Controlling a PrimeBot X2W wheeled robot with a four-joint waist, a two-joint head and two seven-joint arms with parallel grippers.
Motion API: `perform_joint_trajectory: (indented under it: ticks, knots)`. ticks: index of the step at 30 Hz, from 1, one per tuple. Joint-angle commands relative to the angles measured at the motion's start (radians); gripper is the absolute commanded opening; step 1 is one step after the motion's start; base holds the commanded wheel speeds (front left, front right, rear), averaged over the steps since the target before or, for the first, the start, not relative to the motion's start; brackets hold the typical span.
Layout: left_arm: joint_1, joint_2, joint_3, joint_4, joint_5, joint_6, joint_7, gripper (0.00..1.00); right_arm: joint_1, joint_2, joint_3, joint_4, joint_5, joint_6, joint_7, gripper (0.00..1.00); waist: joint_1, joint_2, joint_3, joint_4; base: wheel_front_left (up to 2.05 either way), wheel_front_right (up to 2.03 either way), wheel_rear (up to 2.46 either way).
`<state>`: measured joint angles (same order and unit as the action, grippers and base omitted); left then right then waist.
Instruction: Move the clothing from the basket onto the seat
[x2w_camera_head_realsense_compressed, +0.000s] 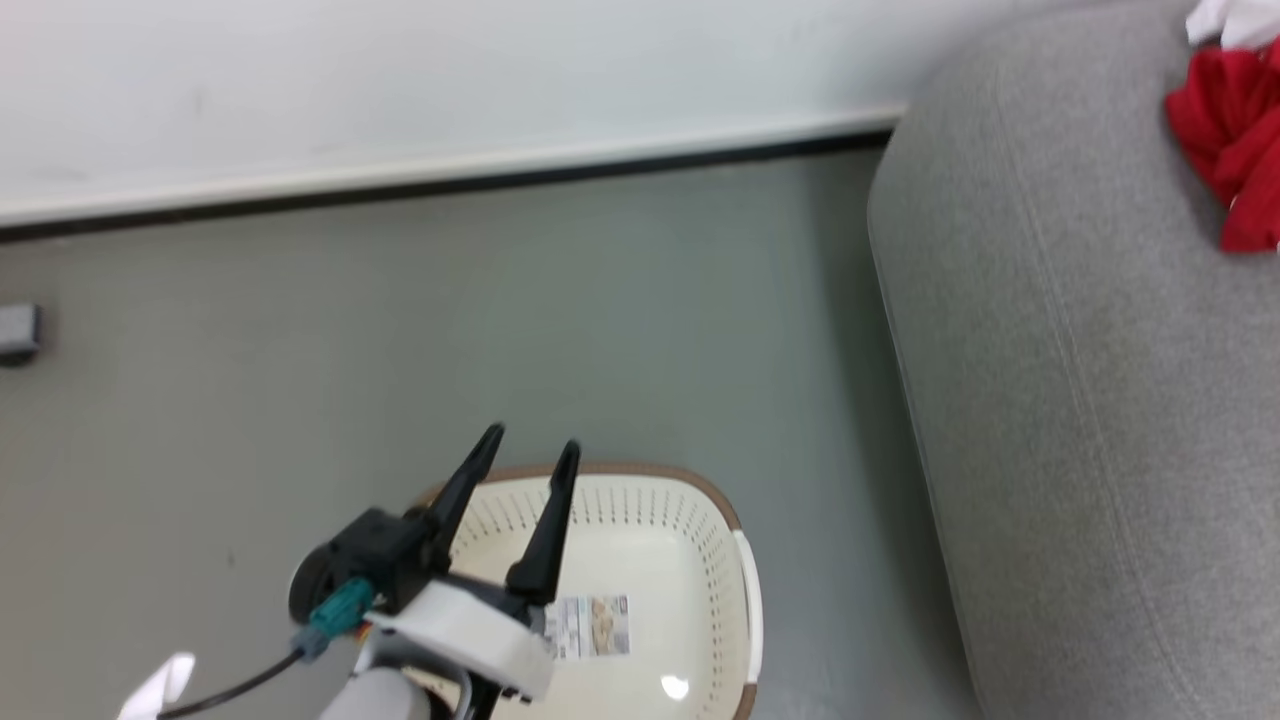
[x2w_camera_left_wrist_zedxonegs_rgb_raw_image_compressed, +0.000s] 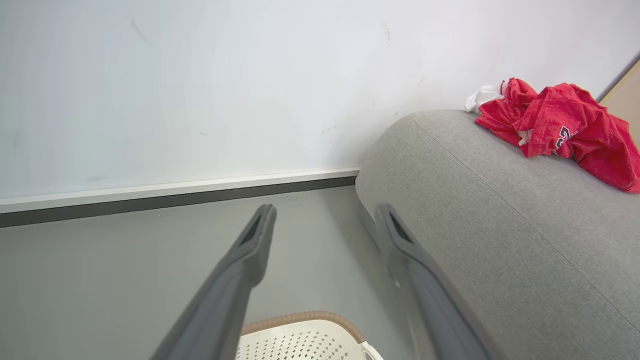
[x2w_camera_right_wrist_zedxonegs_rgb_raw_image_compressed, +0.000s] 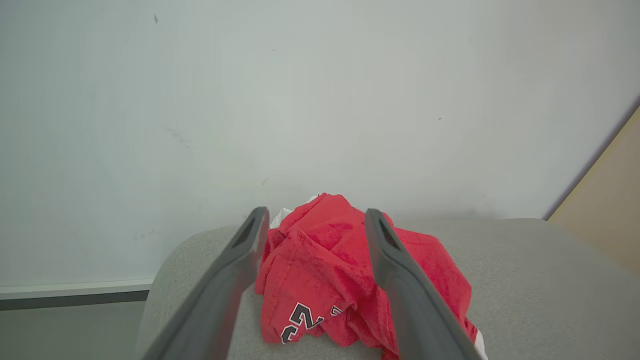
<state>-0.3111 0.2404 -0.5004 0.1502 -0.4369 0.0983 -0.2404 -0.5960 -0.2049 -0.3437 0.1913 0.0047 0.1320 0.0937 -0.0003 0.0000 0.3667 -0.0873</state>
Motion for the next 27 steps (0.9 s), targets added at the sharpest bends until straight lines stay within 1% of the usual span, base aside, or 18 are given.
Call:
perform_joint_trajectory:
  ticks: [1, 2, 3, 4, 6, 10, 12, 17, 22, 27]
  knots:
    - [0.024, 0.003, 0.004, 0.007, -0.009, 0.002, -0.009, 1.00, 0.019, -0.028, 0.008, 0.009, 0.030, -0.003, -0.015, 1.00, 0.0003, 0.0000, -0.055, 0.022, 0.00, 0.00, 0.00]
    - [0.035, 0.002, 0.010, 0.013, -0.014, 0.003, -0.010, 1.00, 0.033, -0.048, 0.027, 0.021, 0.047, -0.003, -0.026, 1.00, 0.0003, 0.0000, -0.071, 0.027, 0.00, 0.00, 0.00]
    - [0.046, 0.001, 0.014, 0.016, -0.019, 0.001, -0.014, 1.00, 0.031, -0.101, 0.046, 0.071, 0.101, -0.003, -0.044, 1.00, 0.0003, 0.0000, -0.083, 0.035, 0.00, 0.00, 0.00]
    - [0.058, 0.000, 0.023, 0.023, -0.027, 0.000, -0.016, 1.00, 0.026, -0.135, 0.072, 0.115, 0.137, -0.003, -0.077, 1.00, 0.0003, 0.0000, -0.095, 0.042, 0.00, 0.00, 0.00]
    - [0.085, 0.001, 0.037, 0.032, -0.036, 0.004, -0.019, 1.00, 0.045, -0.153, 0.142, 0.182, 0.182, -0.002, -0.134, 1.00, 0.0003, 0.0000, -0.126, 0.052, 0.00, 0.00, 0.00]
    - [0.141, 0.002, 0.076, 0.052, -0.050, 0.010, -0.026, 1.00, 0.097, -0.167, 0.213, 0.228, 0.226, -0.003, -0.207, 1.00, 0.0003, 0.0000, -0.185, 0.070, 0.00, 0.00, 0.00]
    - [0.165, 0.002, 0.100, 0.050, -0.046, 0.014, -0.024, 1.00, 0.119, -0.159, 0.241, 0.234, 0.233, -0.003, -0.229, 1.00, 0.0003, 0.0000, -0.206, 0.079, 0.00, 0.00, 0.00]
    - [0.227, -0.012, 0.155, 0.045, -0.025, 0.003, -0.024, 1.00, 0.189, -0.130, 0.282, 0.232, 0.236, -0.003, -0.268, 1.00, 0.0003, 0.0000, -0.250, 0.104, 0.00, 0.00, 0.00]
    - [0.270, -0.027, 0.207, 0.049, 0.007, -0.012, -0.024, 1.00, 0.258, -0.083, 0.308, 0.224, 0.225, -0.003, -0.294, 1.00, 0.0003, 0.0000, -0.282, 0.121, 0.00, 0.00, 0.00]
    - [0.311, -0.053, 0.263, 0.056, 0.041, -0.036, -0.024, 1.00, 0.340, -0.024, 0.330, 0.224, 0.215, -0.003, -0.324, 1.00, 0.0003, 0.0000, -0.317, 0.130, 0.00, 0.00, 0.00]
